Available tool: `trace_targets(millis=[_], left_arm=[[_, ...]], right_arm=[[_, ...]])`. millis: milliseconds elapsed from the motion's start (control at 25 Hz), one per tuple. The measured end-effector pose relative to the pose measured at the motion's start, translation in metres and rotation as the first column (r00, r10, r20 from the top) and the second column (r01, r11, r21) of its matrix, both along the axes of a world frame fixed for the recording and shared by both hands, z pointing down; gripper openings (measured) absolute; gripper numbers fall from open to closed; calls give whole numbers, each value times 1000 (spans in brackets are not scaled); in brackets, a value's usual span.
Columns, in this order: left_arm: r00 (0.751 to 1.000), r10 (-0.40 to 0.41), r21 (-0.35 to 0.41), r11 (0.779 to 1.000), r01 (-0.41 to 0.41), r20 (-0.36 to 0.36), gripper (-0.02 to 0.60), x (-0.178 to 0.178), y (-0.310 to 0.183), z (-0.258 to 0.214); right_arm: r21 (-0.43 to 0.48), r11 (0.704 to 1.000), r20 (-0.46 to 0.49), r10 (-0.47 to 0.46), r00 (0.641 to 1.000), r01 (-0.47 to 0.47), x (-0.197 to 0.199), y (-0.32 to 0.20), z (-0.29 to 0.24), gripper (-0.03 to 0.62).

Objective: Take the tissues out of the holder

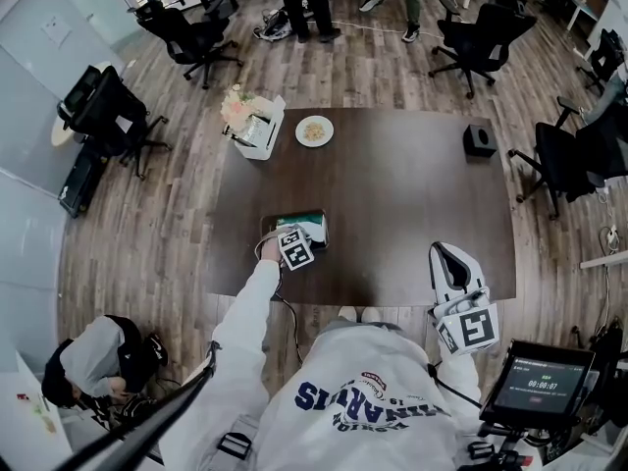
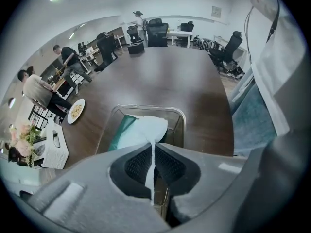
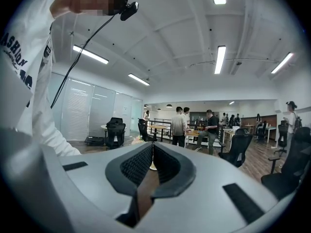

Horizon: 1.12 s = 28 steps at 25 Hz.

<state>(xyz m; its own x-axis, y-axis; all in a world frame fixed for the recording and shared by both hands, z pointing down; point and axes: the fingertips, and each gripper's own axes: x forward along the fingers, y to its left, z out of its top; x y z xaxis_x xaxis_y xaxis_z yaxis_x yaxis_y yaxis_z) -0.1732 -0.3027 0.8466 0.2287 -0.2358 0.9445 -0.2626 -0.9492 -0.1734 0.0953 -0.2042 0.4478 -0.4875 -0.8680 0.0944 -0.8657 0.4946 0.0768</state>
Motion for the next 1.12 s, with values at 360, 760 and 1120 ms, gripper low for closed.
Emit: trace_targets(millis=[360, 760, 1120], left_arm=[[1000, 15, 62, 998, -14, -12, 17, -4, -3, -28], [974, -93, 151, 980, 126, -208, 12, -12, -15, -91], [850, -43, 309, 921, 237, -524, 12, 17, 8, -244]], right_arm=[[6, 1000, 1, -13, 1000, 13, -3, 0, -2, 11], [9, 1000, 11, -17, 1000, 17, -3, 0, -2, 11], [24, 1000, 20, -19, 1000, 19, -5, 0, -6, 11]])
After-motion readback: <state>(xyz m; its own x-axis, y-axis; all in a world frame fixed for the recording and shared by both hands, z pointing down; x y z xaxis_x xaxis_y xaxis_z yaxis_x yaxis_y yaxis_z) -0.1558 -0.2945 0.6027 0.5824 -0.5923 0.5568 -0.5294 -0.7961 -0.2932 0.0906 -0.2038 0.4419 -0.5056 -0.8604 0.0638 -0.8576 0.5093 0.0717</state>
